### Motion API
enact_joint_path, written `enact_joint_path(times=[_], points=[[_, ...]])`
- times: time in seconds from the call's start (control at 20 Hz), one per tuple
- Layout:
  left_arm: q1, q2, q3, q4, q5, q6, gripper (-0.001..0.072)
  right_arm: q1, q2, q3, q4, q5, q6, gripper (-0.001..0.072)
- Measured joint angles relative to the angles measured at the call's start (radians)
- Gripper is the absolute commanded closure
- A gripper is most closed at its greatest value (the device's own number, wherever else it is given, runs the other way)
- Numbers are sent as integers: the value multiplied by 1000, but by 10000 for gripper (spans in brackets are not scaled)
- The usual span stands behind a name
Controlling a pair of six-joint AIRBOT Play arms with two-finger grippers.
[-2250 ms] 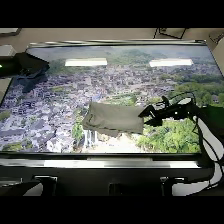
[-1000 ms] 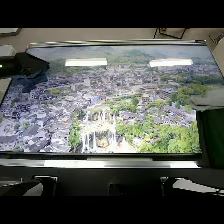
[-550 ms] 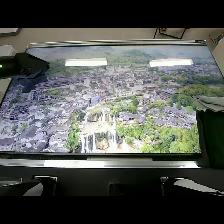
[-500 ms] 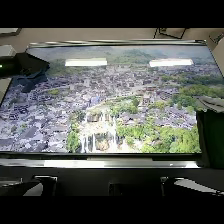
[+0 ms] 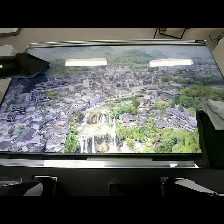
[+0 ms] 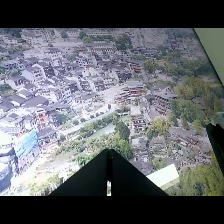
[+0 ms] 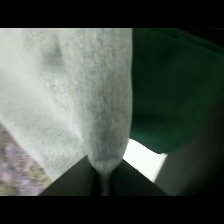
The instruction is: Fold the clothes and pants, and hang the long-sleeved shirts on hangers.
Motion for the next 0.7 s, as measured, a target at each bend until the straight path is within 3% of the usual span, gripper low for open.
enact_joint_path(times=[0.3, 0.35, 0.45, 0.5, 0.7], points=[[0, 0, 0, -2, 0, 2, 679, -3, 60, -299, -187, -98, -19, 657], [0, 0, 0, -2, 0, 2, 679, -3, 63, -336, -199, -122, -20, 567], [0, 0, 0, -2, 0, 2, 679, -3, 67, -388, -220, -150, -20, 153], [0, 0, 0, -2, 0, 2, 678, -3, 68, -402, -223, -161, -22, 99], [0, 0, 0, -14, 19, 2, 680, -3, 70, -342, -176, -209, -50, 96]])
